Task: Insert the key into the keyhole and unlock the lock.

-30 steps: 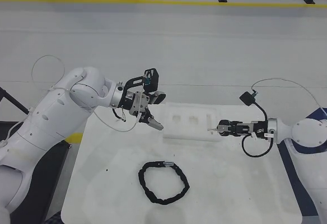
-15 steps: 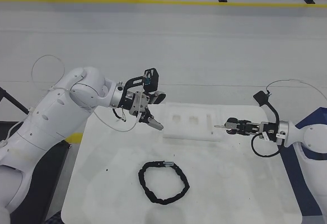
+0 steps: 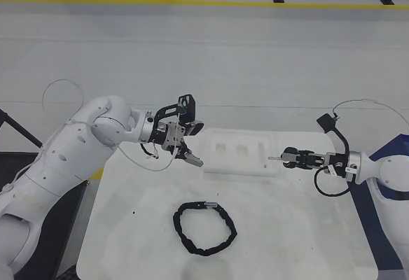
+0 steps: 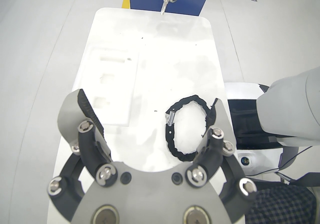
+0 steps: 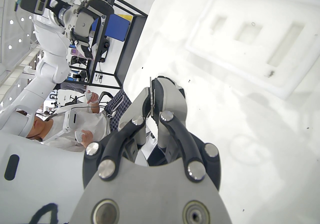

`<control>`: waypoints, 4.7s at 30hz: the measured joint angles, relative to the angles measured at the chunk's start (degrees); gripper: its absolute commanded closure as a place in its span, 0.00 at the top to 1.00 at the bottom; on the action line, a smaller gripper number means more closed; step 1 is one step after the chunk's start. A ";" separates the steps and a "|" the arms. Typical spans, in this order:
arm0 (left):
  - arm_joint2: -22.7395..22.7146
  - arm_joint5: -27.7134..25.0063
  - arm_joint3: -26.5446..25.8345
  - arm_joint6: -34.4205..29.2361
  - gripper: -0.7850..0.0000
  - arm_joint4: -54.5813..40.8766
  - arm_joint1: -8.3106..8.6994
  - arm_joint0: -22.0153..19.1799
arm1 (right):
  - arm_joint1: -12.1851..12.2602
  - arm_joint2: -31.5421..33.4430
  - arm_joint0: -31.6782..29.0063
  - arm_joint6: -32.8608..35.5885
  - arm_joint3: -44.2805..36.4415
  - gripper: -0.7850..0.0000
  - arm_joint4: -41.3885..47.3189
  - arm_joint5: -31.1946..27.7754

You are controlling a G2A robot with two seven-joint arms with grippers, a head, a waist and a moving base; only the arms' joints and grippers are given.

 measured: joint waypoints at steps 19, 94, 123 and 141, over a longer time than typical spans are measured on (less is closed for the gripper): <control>4.52 -1.17 -2.70 13.87 1.00 16.41 1.69 14.12 | 0.00 0.00 0.00 0.00 0.00 0.00 0.00 0.00; 15.77 15.27 17.55 69.80 1.00 75.09 -8.24 17.59 | 0.00 0.00 0.00 0.00 0.00 0.00 0.00 0.00; 10.43 12.31 16.38 65.86 0.00 75.16 -9.88 19.69 | 0.00 0.00 0.00 0.00 0.00 0.00 0.00 0.00; 10.82 1.21 14.60 89.64 0.00 77.08 -10.65 14.08 | 0.76 -2.15 -1.20 3.87 -4.45 0.00 -7.41 4.02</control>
